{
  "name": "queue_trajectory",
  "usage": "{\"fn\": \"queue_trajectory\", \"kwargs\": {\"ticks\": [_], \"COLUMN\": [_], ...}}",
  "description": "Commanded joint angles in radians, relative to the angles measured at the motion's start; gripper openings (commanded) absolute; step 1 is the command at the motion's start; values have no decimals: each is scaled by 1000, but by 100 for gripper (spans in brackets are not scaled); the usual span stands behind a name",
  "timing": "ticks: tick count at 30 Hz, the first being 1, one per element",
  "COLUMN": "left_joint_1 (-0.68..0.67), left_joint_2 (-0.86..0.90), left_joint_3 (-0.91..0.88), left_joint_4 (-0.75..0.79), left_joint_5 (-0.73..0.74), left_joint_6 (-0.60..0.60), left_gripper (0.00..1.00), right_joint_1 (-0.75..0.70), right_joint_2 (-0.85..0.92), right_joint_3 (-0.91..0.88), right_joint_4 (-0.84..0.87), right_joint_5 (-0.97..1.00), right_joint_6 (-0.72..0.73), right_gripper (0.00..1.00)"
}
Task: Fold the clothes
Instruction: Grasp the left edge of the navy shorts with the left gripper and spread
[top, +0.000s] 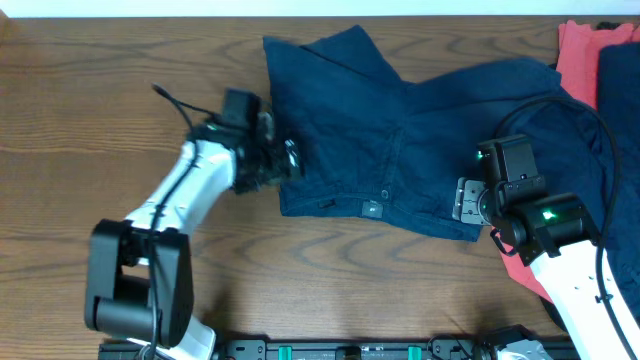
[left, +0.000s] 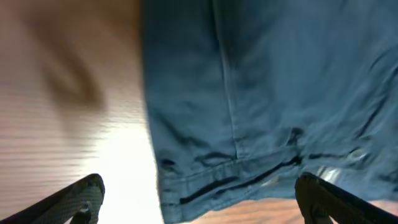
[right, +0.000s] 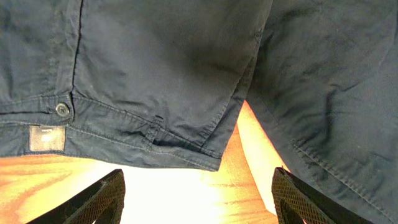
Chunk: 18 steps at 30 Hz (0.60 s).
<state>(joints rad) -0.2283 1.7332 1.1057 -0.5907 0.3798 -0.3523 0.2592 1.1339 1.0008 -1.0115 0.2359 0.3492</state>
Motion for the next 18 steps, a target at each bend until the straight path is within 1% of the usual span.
{"fn": "queue_trajectory", "kwargs": {"ticks": [1, 2, 4, 5, 6, 7, 8, 9, 10, 12, 13, 16, 18], "left_joint_1": [-50, -63, -89, -96, -101, -103, -103, -100, -94, -66, -42, 63, 163], "left_joint_2": [12, 12, 12, 12, 12, 12, 12, 11, 6, -8, -20, -74, -119], "left_joint_3": [-89, -113, -161, -180, -195, -204, -205, -205, -204, -199, -190, -138, -77], "left_joint_4": [65, 89, 151, 179, 202, 213, 211, 208, 201, 175, 143, 34, -18], "left_joint_5": [9, 9, 9, 5, -2, -8, -18, -22, -26, -52, -91, -285, -429], "left_joint_6": [-48, -62, -95, -100, -103, -102, -102, -102, -101, -102, -101, -74, -34], "left_gripper": [99, 100, 98, 93, 86, 74, 52, 23, 6, 6, 6, 6, 6], "right_joint_1": [-8, -8, -8, -8, -8, -8, -8, -8, -8, -8, -8, -8, -8], "right_joint_2": [-10, -10, -10, -10, -10, -10, -10, -10, -10, -10, -10, -10, -10], "right_joint_3": [4, 4, 4, 4, 4, 4, 4, 4, 4, 4, 4, 4, 4], "right_joint_4": [-8, -11, -14, -14, -14, -14, -14, -17, -20, -24, -24, -26, -25], "right_joint_5": [11, 11, 11, 11, 11, 11, 11, 11, 11, 12, 12, 19, 23], "right_joint_6": [13, 13, 13, 13, 13, 13, 13, 13, 13, 12, 12, 13, 12], "right_gripper": [73, 73, 73, 73, 73, 73, 73, 73, 73, 73, 73, 73, 73]}}
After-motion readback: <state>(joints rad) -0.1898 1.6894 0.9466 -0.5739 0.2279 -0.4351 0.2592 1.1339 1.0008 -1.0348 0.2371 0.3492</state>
